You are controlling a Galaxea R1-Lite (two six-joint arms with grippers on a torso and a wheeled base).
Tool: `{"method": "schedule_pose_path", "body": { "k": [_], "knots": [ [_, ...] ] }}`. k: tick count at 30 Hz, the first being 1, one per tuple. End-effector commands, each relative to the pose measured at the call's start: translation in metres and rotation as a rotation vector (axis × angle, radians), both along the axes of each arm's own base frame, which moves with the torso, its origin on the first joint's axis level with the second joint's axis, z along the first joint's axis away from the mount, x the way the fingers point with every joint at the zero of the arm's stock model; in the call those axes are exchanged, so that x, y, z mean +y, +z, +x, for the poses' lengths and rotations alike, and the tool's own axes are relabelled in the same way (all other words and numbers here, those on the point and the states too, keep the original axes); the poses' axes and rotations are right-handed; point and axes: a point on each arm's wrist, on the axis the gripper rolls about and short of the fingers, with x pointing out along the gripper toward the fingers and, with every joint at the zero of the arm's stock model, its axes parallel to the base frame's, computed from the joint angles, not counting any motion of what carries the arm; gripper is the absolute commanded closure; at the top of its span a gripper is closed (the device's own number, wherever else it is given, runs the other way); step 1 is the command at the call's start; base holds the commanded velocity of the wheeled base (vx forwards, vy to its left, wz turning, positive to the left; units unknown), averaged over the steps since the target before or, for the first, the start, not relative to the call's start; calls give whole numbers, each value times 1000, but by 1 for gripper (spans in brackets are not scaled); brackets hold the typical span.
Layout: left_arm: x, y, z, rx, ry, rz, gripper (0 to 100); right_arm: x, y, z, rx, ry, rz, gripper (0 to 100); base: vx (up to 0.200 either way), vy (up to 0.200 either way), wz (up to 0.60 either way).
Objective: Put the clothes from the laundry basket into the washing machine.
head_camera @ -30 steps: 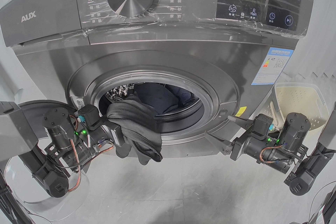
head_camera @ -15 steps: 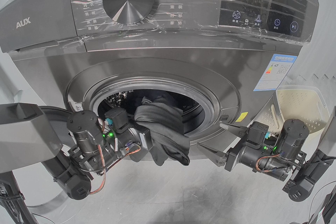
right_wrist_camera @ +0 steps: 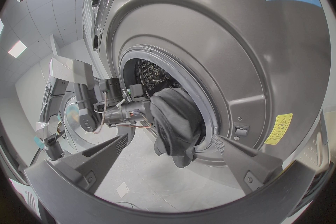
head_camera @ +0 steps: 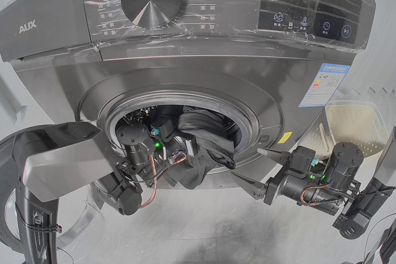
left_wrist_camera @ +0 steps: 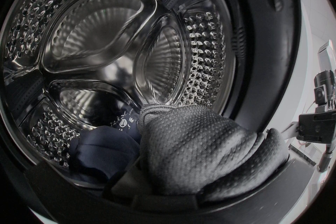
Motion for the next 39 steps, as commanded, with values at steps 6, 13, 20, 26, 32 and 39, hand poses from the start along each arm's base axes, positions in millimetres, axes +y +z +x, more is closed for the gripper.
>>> {"method": "schedule_pose_path", "body": {
  "k": [6, 13, 20, 26, 32, 39],
  "knots": [
    [-6, -10, 56, -37, 123, -38, 100, 1, -2, 0, 6, 5, -4, 0, 0, 0, 0],
    [-14, 3, 84, -48, 178, -72, 100, 3, -3, -1, 10, 9, -6, 0, 0, 0, 0],
    [-21, 20, 104, -88, 250, -120, 100, 2, -2, -1, 8, 9, -6, 0, 0, 0, 0],
    [-15, 23, 107, -83, 272, -138, 100, 3, -3, -1, 10, 11, -6, 0, 0, 0, 0],
    [-14, 21, 100, 21, 266, -140, 0, 3, -3, -1, 8, 11, -6, 0, 0, 0, 0],
    [-10, 12, 71, 259, 250, -30, 0, 4, -3, -2, 9, 15, -7, 0, 0, 0, 0]
  ]
}}
